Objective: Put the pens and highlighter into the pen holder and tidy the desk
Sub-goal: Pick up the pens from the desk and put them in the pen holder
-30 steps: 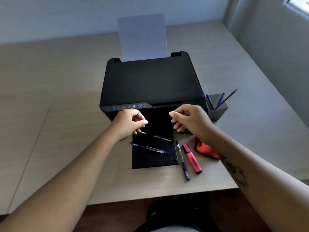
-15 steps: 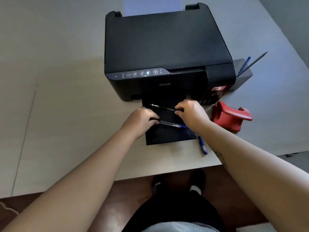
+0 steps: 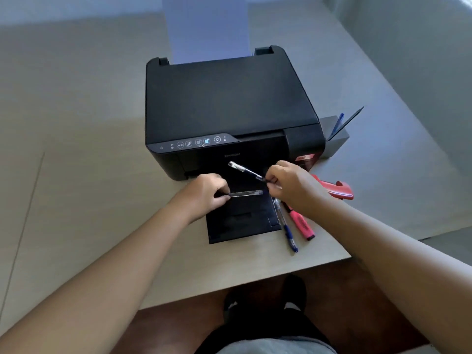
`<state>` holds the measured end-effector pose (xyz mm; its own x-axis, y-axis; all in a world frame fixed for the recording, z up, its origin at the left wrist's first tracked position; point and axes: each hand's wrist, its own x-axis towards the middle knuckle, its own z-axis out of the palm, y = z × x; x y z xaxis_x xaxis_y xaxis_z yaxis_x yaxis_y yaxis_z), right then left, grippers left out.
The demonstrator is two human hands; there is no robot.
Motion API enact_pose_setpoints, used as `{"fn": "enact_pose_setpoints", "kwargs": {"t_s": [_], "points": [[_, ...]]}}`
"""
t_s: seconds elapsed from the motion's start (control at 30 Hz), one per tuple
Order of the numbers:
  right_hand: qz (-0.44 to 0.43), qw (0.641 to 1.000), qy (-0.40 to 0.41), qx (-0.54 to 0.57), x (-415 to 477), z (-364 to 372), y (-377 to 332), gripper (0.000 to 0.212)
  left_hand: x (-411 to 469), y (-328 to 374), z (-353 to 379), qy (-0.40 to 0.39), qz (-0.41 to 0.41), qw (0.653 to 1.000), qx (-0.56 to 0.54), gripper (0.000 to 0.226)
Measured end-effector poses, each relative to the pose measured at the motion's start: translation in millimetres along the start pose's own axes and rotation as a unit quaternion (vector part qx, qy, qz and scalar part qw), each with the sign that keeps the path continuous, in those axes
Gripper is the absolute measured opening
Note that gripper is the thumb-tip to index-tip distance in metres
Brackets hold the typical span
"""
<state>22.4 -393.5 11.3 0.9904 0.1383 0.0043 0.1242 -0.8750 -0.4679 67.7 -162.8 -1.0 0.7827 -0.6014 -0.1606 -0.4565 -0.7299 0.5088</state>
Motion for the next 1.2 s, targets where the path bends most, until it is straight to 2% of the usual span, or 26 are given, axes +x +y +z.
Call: {"fn": "enact_pose_setpoints", "kwargs": {"t_s": [0.07, 0.17, 0.37, 0.5, 0.6, 0.67, 0.83, 1.0, 1.2], "points": [[0.018, 0.997, 0.047, 0.056, -7, -30, 6, 0.003, 6, 19, -18, 0.011, 0.007, 1.0, -0.015, 0.01], [0.053, 0.982, 0.123, 0.135, -4, -72, 21, 0.011, 24, 58, -37, 0.032, 0.028, 0.998, -0.054, 0.007], [0.134, 0.936, 0.223, 0.235, 15, -149, 58, 0.009, 91, 142, -50, 0.096, 0.042, 0.983, -0.154, 0.009], [0.145, 0.904, 0.25, 0.316, 32, -195, 95, 0.019, 143, 180, -52, 0.146, 0.03, 0.973, -0.179, 0.013], [0.139, 0.874, 0.262, 0.385, 42, -227, 128, 0.026, 173, 202, -49, 0.17, 0.0, 0.965, -0.202, 0.027], [0.136, 0.873, 0.247, 0.397, 49, -242, 149, 0.024, 189, 214, -44, 0.197, -0.029, 0.95, -0.238, 0.028], [0.125, 0.907, 0.14, 0.378, 60, -235, 188, 0.007, 215, 239, -22, 0.271, -0.125, 0.883, -0.362, 0.013], [0.125, 0.926, 0.058, 0.352, 65, -192, 206, 0.022, 227, 247, 10, 0.287, -0.211, 0.877, -0.323, 0.009], [0.147, 0.943, 0.02, 0.297, 60, -148, 216, 0.002, 237, 251, 50, 0.315, -0.299, 0.859, -0.271, 0.011]]}}
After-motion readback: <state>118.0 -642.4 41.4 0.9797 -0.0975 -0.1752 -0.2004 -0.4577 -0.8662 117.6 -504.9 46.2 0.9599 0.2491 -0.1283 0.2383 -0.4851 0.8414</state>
